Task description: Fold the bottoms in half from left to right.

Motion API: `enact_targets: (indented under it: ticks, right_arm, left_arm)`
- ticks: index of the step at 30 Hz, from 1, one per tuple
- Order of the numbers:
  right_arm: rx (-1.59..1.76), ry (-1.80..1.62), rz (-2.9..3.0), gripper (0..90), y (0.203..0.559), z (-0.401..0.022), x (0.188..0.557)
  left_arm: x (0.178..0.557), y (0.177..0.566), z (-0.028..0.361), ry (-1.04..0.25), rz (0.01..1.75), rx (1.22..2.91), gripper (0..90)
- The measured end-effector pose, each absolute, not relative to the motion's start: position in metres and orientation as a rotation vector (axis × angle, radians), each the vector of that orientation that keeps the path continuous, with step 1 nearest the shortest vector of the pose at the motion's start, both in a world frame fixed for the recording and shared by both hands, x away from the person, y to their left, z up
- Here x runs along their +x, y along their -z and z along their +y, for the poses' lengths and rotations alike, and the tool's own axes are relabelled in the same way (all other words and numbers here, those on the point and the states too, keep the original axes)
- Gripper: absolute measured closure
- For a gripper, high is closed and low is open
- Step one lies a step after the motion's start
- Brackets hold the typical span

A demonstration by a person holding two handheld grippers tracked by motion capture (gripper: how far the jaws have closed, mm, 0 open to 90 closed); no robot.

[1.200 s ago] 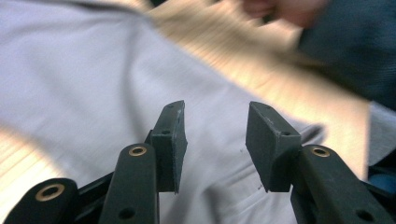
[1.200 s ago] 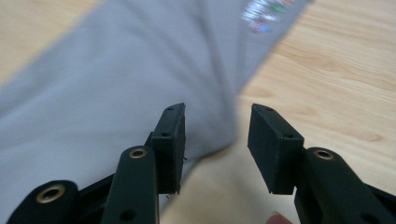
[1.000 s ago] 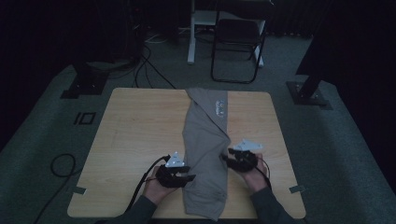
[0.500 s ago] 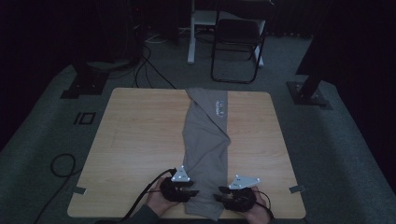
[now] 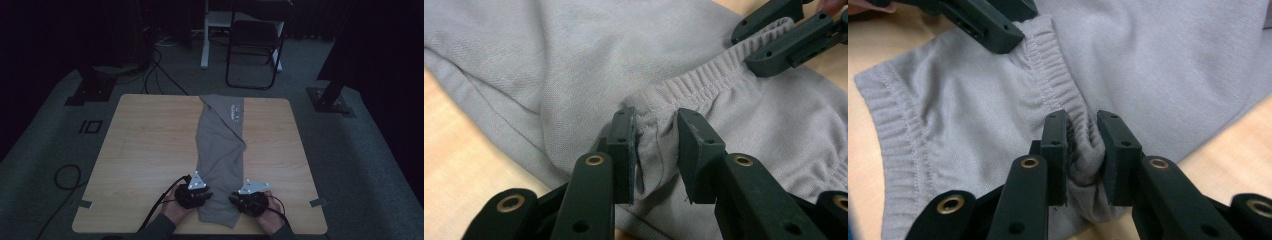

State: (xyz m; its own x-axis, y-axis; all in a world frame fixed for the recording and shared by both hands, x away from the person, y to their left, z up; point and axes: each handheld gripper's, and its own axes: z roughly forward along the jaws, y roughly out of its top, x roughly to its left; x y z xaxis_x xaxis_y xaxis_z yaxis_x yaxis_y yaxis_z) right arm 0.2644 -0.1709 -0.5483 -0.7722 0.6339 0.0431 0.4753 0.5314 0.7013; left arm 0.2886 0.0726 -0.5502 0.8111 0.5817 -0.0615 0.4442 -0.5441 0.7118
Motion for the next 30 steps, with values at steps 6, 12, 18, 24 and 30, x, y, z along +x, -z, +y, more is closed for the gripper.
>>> enact_targets:
  ticks: [6,12,18,24,30]
  right_arm:
    - [0.953,-1.067,2.506,75.6,0.55,-0.17,0.294]
    - [0.982,-1.076,2.457,74.8,0.552,-0.17,0.323]
    - [1.015,-1.082,2.443,59.2,0.551,-0.174,0.332]
    - [0.982,-1.077,2.45,73.6,0.55,-0.179,0.319]
    - [0.89,-1.174,2.465,81.5,0.534,-0.176,0.297]
  left_arm:
    - [0.318,0.551,0.069,-0.269,0.797,2.214,69.5]
    - [0.346,0.552,0.067,-0.284,0.841,2.183,69.1]
    - [0.353,0.55,0.066,-0.246,0.855,2.178,62.4]
    - [0.34,0.547,0.066,-0.272,0.798,2.216,67.3]
    - [0.318,0.527,0.081,-0.226,0.733,2.159,85.5]
